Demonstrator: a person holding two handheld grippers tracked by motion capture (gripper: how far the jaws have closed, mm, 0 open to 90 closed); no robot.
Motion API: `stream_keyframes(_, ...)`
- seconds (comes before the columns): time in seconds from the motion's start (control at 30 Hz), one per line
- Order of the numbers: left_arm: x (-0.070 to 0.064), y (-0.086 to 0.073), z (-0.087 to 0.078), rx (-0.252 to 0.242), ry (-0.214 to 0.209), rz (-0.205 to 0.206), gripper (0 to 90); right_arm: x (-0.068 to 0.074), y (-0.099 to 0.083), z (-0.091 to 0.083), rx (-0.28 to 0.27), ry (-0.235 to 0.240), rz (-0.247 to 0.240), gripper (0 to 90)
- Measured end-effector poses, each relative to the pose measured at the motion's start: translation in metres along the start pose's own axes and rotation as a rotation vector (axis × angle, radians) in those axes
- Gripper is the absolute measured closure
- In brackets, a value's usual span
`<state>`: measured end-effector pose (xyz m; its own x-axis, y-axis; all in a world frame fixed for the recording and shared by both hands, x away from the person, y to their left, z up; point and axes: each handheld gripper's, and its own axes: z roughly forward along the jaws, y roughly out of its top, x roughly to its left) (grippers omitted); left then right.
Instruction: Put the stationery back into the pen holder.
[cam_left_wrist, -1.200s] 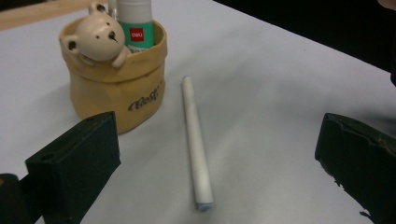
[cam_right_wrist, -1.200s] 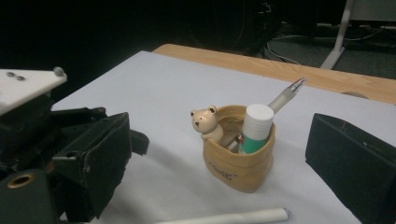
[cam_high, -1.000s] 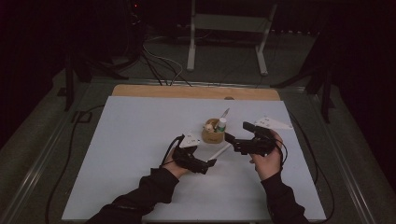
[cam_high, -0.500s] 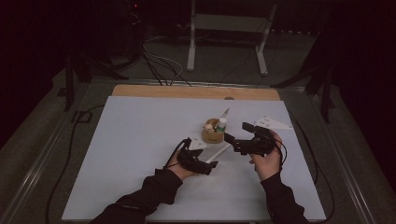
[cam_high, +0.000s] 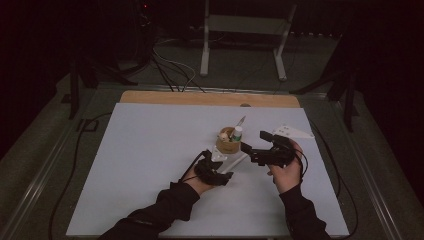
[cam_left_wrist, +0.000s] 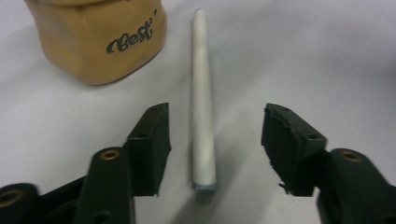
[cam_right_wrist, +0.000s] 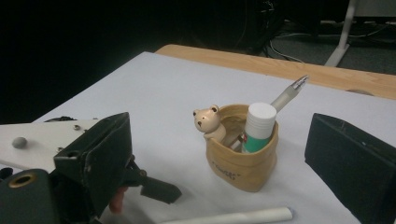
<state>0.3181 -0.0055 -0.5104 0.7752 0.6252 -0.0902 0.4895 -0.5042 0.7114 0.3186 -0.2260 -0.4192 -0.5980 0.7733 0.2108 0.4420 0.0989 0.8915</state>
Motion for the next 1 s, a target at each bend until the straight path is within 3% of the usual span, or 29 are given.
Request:
stream_keyframes(0.4, 0.004, 0.011, 0.016, 0.096, 0.004, 0.001, 62.1, 0.000, 0.001, -0.001, -0.004, 0.000, 0.002, 7.2)
stream_keyframes(0.6, 0.005, 0.016, 0.024, 0.143, 0.006, 0.024, 71.2, -0.001, 0.001, -0.002, -0.005, -0.001, 0.003, 7.2)
stream_keyframes(0.63, 0.003, 0.017, 0.025, 0.160, 0.007, 0.046, 72.8, -0.001, 0.001, -0.002, -0.004, -0.002, 0.003, 7.2)
stream_keyframes(0.73, 0.004, 0.020, 0.026, 0.180, 0.011, 0.047, 77.2, -0.001, 0.001, -0.002, -0.004, -0.002, 0.003, 7.2)
stream_keyframes(1.0, 0.007, 0.023, 0.027, 0.207, 0.005, 0.048, 79.5, -0.001, 0.001, -0.002, -0.008, -0.002, 0.006, 7.2)
